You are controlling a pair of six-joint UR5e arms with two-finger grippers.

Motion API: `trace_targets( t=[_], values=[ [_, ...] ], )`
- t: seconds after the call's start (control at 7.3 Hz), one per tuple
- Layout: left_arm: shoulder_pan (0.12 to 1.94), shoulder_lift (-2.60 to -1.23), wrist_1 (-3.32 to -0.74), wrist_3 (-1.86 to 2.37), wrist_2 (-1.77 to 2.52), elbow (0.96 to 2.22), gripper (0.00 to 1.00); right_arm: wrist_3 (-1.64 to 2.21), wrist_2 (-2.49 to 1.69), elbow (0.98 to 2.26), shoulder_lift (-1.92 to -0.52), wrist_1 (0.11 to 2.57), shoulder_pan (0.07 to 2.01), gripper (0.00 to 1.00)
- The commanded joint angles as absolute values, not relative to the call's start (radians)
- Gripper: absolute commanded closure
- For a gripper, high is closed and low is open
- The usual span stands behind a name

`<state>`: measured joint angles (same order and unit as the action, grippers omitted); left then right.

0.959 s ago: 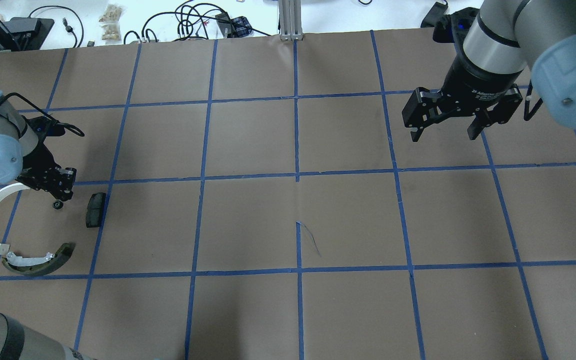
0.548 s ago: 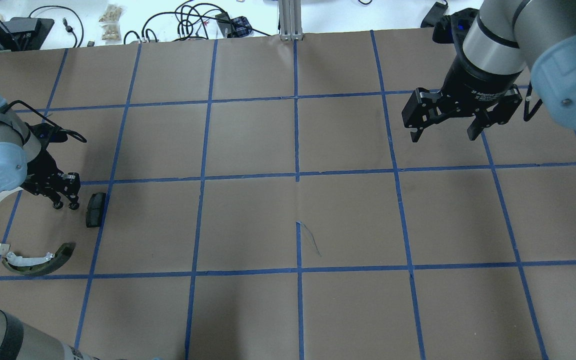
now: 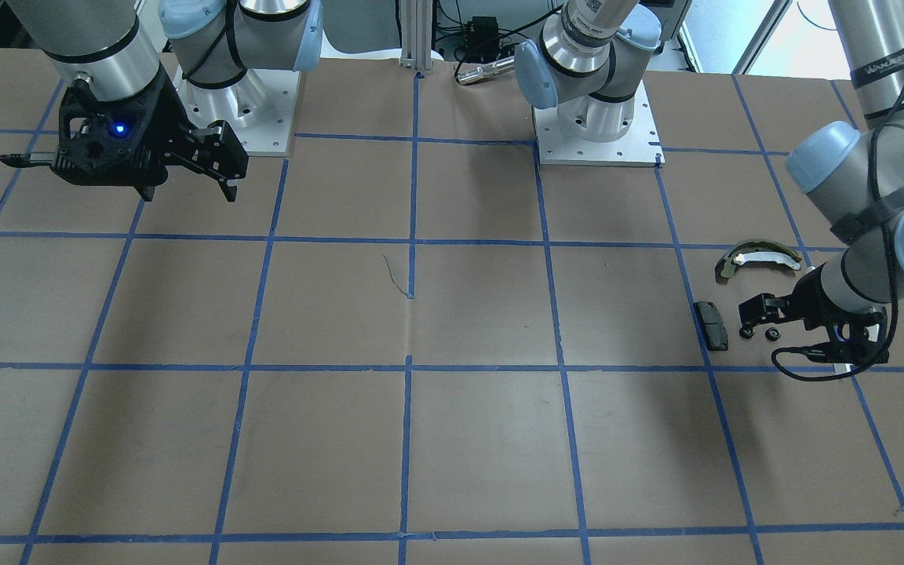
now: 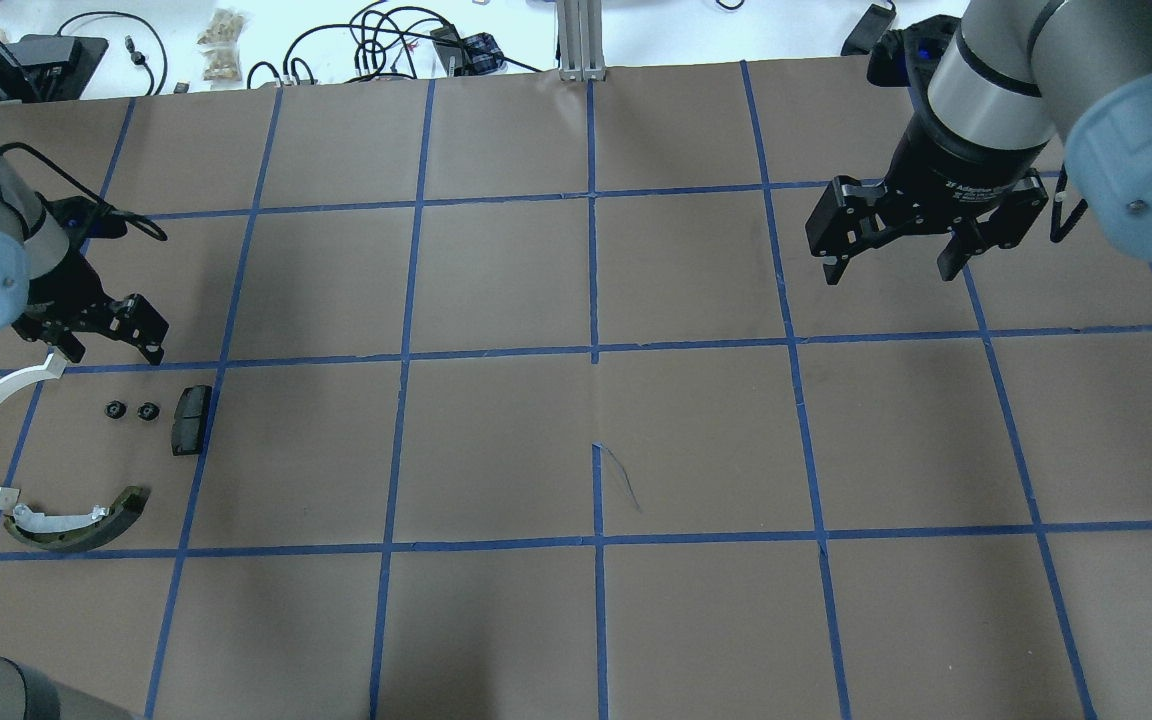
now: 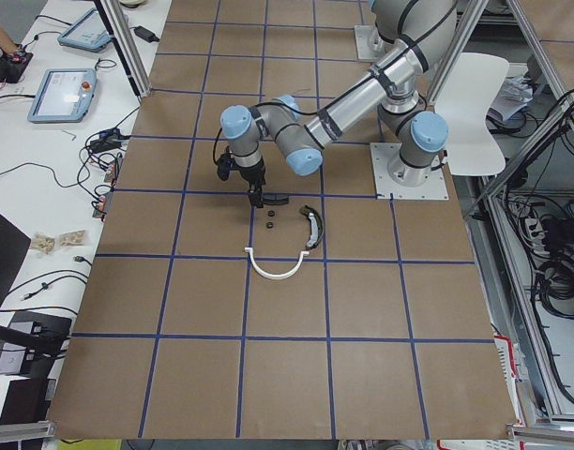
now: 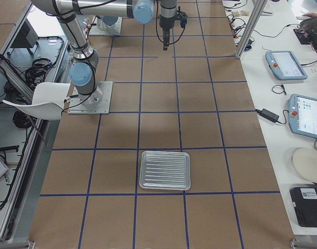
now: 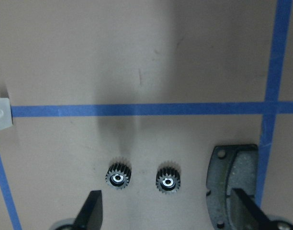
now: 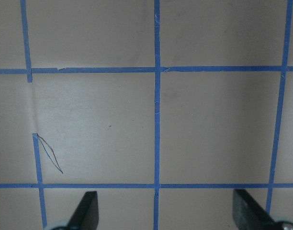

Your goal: Place bearing gear from tray to pile

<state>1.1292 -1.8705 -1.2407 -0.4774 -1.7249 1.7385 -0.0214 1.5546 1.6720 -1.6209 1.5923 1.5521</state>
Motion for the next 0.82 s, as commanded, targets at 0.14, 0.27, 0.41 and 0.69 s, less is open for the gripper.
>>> trace_targets(
  t=[0.14, 0.27, 0.41, 0.69],
  values=[
    [1.387, -1.764, -1.601, -0.147, -1.638, 1.527, 0.00, -0.021, 1.555, 1.672, -1.621, 1.592, 1.552, 0.00],
    [1.470, -1.747, -1.614, 0.003, -1.555, 1.473, 0.00, -0.021, 1.555, 1.674, -1.621, 1.592, 1.552, 0.00],
    [1.555, -1.727, -1.612, 0.017, -1.552, 1.447, 0.00, -0.025, 1.557, 1.672, -1.621, 1.592, 1.552, 0.00],
    [1.609, -1.656, -1.603, 0.012, -1.552, 1.445, 0.00, -0.029, 1.559, 1.672, -1.621, 1.592, 1.552, 0.00]
  ],
)
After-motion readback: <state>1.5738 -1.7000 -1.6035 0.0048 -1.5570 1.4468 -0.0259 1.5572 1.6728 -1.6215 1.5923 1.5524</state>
